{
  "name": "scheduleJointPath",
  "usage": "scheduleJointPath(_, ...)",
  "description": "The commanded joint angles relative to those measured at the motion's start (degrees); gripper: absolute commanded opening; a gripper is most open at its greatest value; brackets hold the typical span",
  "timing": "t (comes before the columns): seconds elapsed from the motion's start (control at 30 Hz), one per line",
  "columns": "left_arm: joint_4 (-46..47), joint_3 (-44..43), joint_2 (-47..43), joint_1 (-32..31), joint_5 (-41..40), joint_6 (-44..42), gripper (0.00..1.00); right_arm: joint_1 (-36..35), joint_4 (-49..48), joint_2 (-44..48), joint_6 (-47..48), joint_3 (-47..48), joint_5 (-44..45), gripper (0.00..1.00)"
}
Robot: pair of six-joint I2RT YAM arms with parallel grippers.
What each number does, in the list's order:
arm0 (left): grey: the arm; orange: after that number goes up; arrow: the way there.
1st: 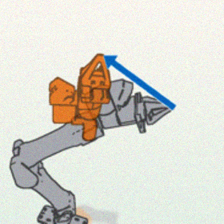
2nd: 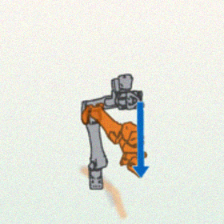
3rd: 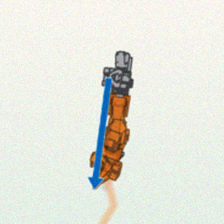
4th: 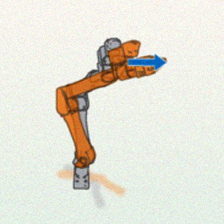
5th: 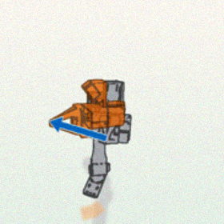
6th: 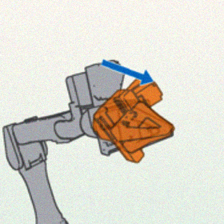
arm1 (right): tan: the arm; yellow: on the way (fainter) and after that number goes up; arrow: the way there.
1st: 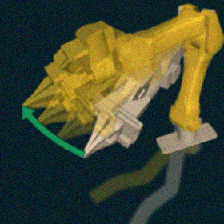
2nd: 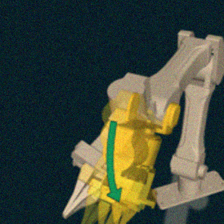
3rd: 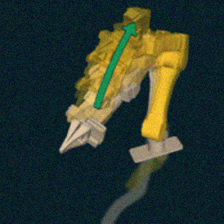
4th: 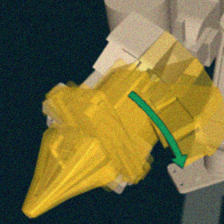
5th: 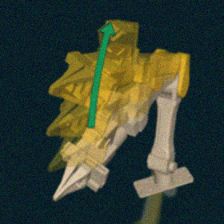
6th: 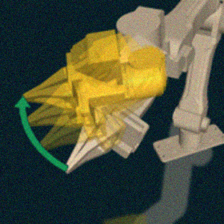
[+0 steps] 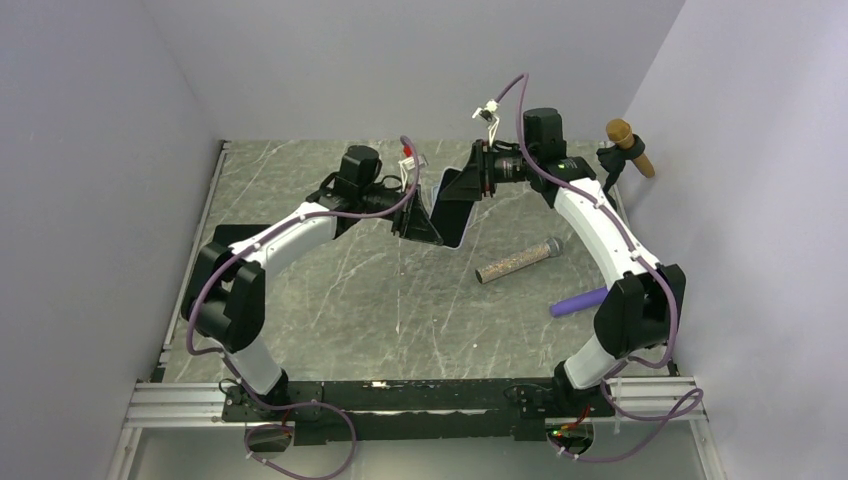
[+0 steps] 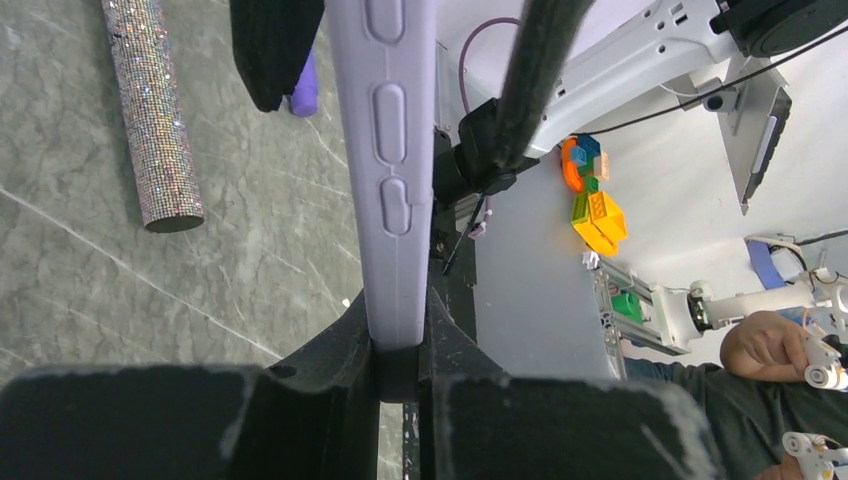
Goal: Take the phone out of the phone case
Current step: Remove the phone case from the phone.
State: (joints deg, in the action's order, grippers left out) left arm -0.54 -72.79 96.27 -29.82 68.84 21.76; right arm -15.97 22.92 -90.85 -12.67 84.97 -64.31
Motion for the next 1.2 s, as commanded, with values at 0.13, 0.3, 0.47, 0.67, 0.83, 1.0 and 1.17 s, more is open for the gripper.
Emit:
scheduleJointPath(0.13, 3.71, -2.88, -1.25, -0.41, 3.84, -1.17, 0.00, 1.34, -1.66, 1.42, 2.04, 0.17, -8.29, 0.35)
scheduleJointPath(0.3, 3.61, -2.93, -1.46, -0.40, 4.02, -1.06, 0.00, 1.60, -7.05, 2.46, -2.16, -2.69, -8.68, 0.18)
scheduleJointPath(0.47, 2.39, -3.42, -1.56, -0.31, 2.74, -1.45, 0.00, 1.67, -8.62, 3.91, -3.62, -4.80, -3.23, 0.00)
scheduleJointPath(0.67, 5.30, -2.62, -2.67, 1.03, -1.21, 2.96, 0.36, 1.67, -24.77, 11.45, -18.28, -13.63, 2.32, 0.00)
scheduleJointPath(0.83, 40.68, 6.76, -4.98, 5.01, -2.55, 33.08, 0.74, 1.78, -27.76, 16.37, -24.07, -15.86, 8.11, 0.00)
scheduleJointPath(1.0, 36.65, 8.55, -10.15, 5.54, -10.02, 33.60, 0.82, 1.84, -24.90, 20.72, -24.72, -17.16, 14.77, 0.00)
scheduleJointPath(1.17, 17.46, 14.18, -21.47, 4.78, -26.13, 20.18, 0.84, 1.81, -35.81, 24.33, -33.54, -23.63, 16.56, 0.00)
